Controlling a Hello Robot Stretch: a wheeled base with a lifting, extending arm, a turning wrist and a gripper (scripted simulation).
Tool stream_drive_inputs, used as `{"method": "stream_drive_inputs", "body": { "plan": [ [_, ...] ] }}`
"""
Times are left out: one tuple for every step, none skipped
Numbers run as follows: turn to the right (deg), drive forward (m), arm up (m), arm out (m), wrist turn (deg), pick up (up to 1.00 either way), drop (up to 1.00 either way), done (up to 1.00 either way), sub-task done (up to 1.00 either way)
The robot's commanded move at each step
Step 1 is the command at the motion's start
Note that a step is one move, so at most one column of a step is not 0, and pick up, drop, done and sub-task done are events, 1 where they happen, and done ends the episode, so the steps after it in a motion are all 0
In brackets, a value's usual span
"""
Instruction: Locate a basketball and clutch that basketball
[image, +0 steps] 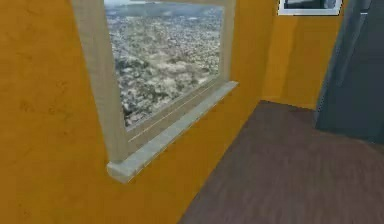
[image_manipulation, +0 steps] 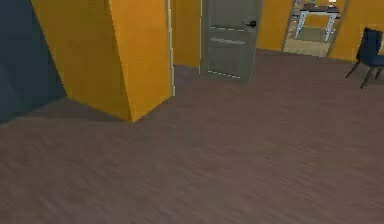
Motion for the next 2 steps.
{"method": "stream_drive_inputs", "body": {
  "plan": [
    [45.0, 0.00, 0.00, 0.00, 0.0, 0.00, 0.00, 0.00, 0.00],
    [45.0, 0.00, 0.00, 0.00, 0.0, 0.00, 0.00, 0.00, 0.00]
  ]
}}
